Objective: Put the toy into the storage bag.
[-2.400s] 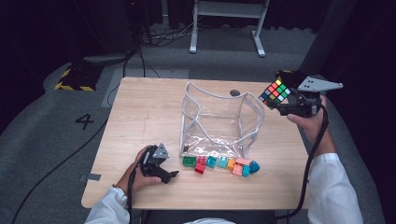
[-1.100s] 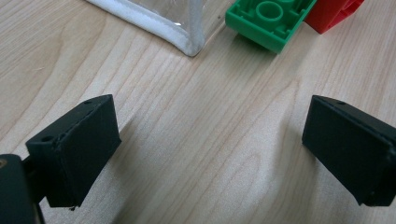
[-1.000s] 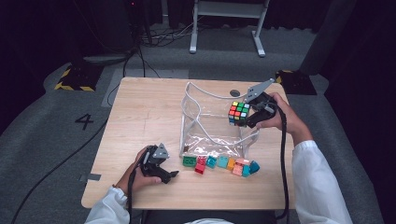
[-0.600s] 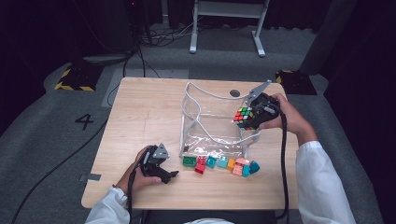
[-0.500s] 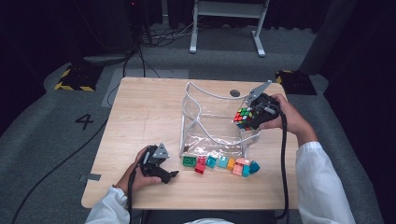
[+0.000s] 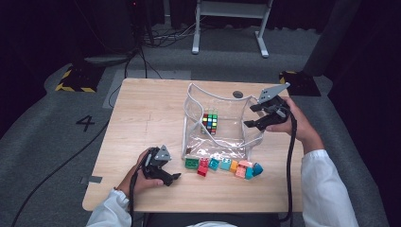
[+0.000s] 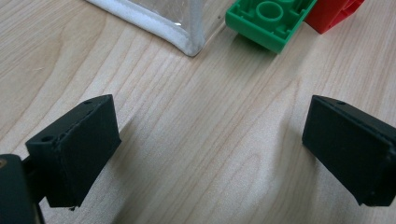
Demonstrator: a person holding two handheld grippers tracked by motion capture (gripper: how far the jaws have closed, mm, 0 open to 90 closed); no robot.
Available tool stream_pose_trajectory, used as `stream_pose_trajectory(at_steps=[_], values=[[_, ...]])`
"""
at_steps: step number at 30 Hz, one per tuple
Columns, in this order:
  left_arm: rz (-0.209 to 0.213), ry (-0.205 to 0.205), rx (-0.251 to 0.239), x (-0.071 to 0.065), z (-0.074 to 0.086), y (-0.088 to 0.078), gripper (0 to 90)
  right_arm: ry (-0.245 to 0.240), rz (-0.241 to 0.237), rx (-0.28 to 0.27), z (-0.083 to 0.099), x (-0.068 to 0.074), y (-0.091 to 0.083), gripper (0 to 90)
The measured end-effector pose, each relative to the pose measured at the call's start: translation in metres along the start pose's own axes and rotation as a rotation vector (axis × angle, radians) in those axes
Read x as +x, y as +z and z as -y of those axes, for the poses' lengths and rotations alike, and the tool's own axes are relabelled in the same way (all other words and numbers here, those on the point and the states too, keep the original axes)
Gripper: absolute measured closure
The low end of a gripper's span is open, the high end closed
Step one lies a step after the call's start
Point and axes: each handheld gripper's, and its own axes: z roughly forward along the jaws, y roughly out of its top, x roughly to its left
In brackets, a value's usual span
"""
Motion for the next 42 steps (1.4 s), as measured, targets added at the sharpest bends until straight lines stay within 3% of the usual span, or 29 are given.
stream_pose_trajectory(at_steps=[7, 8, 12, 18, 24, 30, 38, 42], values=[[0.000, 0.000, -0.001, 0.000, 0.000, 0.000, 4.0, 0.035, 0.051, -0.077, 0.014, 0.008, -0.014, 31.9], [0.000, 0.002, -0.002, 0.000, 0.000, 0.000, 4.0, 0.022, 0.062, -0.106, 0.016, 0.008, -0.017, 31.9], [0.000, 0.000, 0.000, 0.000, 0.000, 0.000, 4.0, 0.077, 0.086, -0.204, 0.026, 0.012, -0.038, 31.9], [-0.001, 0.000, -0.002, 0.000, 0.000, 0.000, 4.0, 0.091, 0.120, -0.251, 0.039, 0.016, -0.057, 31.9], [-0.001, 0.000, -0.002, 0.000, 0.000, 0.000, 4.0, 0.112, 0.147, -0.266, 0.060, 0.024, -0.066, 31.9], [0.000, 0.001, 0.000, 0.000, 0.000, 0.000, 4.0, 0.132, 0.160, -0.273, 0.086, 0.035, -0.064, 32.4], [0.001, 0.001, -0.001, 0.000, 0.000, 0.000, 4.0, 0.126, 0.130, -0.210, 0.117, 0.056, -0.043, 33.8], [0.003, 0.003, 0.003, 0.000, 0.000, 0.000, 4.0, 0.155, 0.101, -0.198, 0.134, 0.068, -0.028, 33.9]])
